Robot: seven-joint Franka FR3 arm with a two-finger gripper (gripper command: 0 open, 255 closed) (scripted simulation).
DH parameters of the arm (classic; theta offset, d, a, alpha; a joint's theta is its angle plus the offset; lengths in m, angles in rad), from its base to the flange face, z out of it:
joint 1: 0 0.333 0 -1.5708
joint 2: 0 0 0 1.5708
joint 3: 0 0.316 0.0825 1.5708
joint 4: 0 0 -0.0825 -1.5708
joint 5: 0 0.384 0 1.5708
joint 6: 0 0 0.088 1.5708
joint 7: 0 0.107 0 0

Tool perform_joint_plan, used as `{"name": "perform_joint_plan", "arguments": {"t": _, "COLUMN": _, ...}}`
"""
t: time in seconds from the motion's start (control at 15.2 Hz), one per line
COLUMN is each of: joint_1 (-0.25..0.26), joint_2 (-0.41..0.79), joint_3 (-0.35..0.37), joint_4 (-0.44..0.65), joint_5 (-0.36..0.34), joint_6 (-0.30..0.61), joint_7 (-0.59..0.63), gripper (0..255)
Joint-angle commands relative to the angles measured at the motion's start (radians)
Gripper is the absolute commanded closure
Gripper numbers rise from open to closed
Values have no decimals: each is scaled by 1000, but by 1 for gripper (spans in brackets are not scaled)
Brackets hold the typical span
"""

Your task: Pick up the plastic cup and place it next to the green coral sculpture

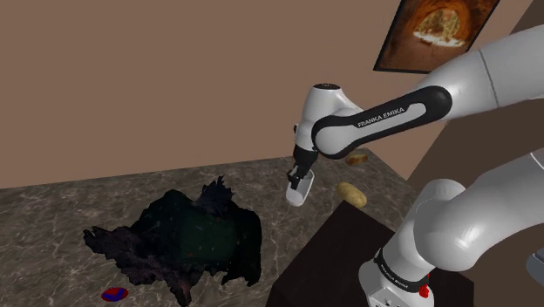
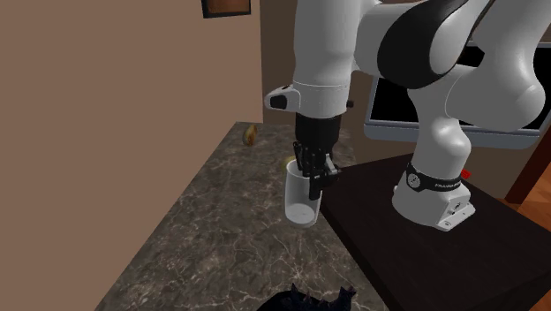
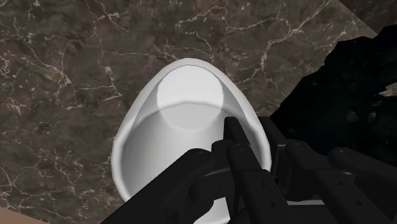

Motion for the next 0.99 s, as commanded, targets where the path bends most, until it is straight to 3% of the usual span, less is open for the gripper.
{"name": "perform_joint_plan", "arguments": {"t": 0.0, "joint_1": 2, "joint_2": 20, "joint_3": 1, "joint_4": -15, "joint_5": 2, "joint_6": 36, "joint_7": 0, "gripper": 255}}
{"name": "perform_joint_plan", "arguments": {"t": 0.92, "joint_1": 11, "joint_2": 223, "joint_3": -4, "joint_4": -70, "joint_5": 20, "joint_6": 294, "joint_7": -17, "gripper": 255}}
